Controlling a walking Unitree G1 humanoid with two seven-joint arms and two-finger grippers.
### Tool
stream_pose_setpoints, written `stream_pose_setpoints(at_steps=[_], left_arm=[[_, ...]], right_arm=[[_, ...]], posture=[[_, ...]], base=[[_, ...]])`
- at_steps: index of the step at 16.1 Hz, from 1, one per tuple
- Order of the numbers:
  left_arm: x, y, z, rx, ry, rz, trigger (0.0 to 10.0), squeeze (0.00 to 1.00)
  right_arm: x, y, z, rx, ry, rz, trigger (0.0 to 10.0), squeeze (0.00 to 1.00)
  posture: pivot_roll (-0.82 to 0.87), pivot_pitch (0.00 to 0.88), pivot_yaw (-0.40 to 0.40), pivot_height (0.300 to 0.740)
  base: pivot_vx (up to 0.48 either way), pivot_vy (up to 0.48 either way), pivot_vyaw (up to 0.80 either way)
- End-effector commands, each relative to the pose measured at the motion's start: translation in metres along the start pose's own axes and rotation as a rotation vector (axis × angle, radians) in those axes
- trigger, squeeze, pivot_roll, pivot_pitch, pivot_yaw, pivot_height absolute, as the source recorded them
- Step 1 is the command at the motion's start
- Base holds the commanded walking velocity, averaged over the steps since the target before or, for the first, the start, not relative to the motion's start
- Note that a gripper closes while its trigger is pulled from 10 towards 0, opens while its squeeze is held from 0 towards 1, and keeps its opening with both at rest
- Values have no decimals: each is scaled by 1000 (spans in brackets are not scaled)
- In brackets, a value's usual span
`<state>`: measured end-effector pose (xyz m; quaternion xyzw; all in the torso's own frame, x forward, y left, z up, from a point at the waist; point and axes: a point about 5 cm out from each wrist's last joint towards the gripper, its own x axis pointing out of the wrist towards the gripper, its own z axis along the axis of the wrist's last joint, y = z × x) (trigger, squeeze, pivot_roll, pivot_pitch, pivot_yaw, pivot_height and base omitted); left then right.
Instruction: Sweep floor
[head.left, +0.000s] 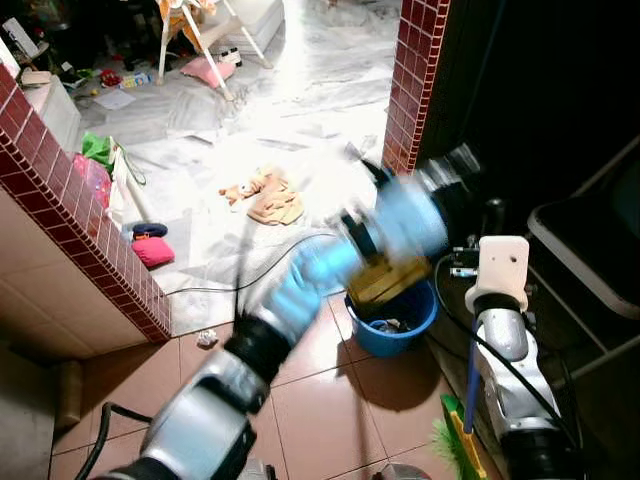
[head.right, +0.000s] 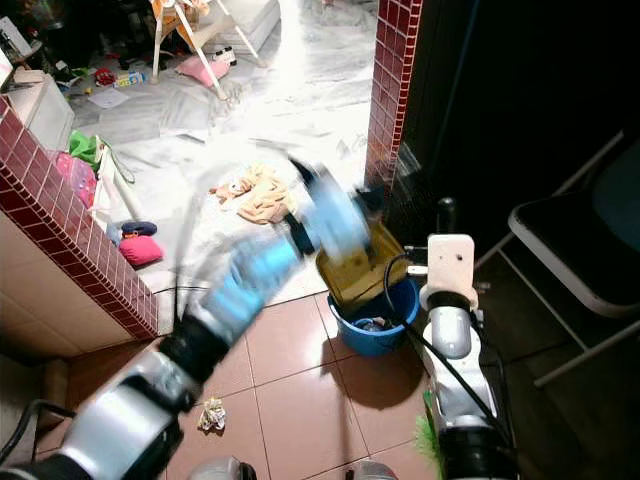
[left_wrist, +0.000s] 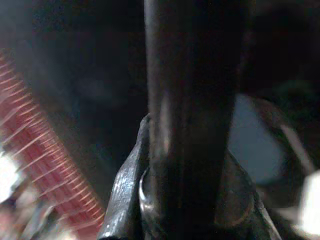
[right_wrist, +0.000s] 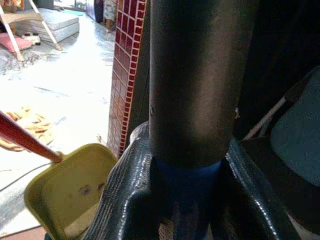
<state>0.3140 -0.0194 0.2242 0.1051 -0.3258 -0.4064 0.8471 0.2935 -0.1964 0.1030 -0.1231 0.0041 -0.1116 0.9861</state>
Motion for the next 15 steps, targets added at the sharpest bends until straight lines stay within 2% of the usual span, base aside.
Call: stream_pose_setpoints(at_steps=[1, 3, 4, 5, 6, 7, 8, 11, 12, 15], left_arm=[[12, 36, 24, -42, -74, 177, 10000, 0], [15, 55, 34, -76, -99, 261, 10000, 0], [16, 69, 43, -95, -127, 316, 10000, 0], [18, 88, 53, -159, -149, 408, 10000, 0], [17, 102, 56, -222, -154, 476, 10000, 0], [16, 108, 57, -229, -152, 497, 10000, 0], [11, 120, 57, -244, -139, 539, 10000, 0], [3, 131, 60, -228, -123, 577, 10000, 0], [-3, 139, 66, -178, -118, 597, 10000, 0], [-8, 149, 79, -104, -106, 624, 10000, 0]], right_arm=[[10, 4, 14, 15, -57, 12, 10000, 0], [16, 8, 18, 18, -68, 27, 10000, 0], [21, 12, 21, 22, -77, 40, 10000, 0], [27, 18, 24, 26, -86, 56, 10000, 0], [30, 22, 25, 30, -88, 70, 10000, 0], [31, 25, 26, 34, -89, 78, 10000, 0], [35, 32, 28, 39, -94, 97, 10000, 0], [39, 41, 31, 48, -97, 124, 10000, 0], [42, 47, 32, 52, -102, 147, 10000, 0], [47, 54, 32, 57, -97, 195, 10000, 0]], posture=[[-72, 0, 36, 740], [-58, 0, 22, 740], [-52, 0, 16, 740], [-37, 0, 5, 740], [-29, 0, -2, 740], [-24, 0, -6, 740], [-20, 0, -11, 740], [-7, 0, -20, 740], [9, 0, -29, 740], [48, 0, -44, 740]], base=[[0, 0, 0], [0, 0, 0], [0, 0, 0], [0, 0, 0], [0, 0, 0], [0, 0, 0], [0, 0, 0], [0, 0, 0], [0, 0, 0], [0, 0, 0]])
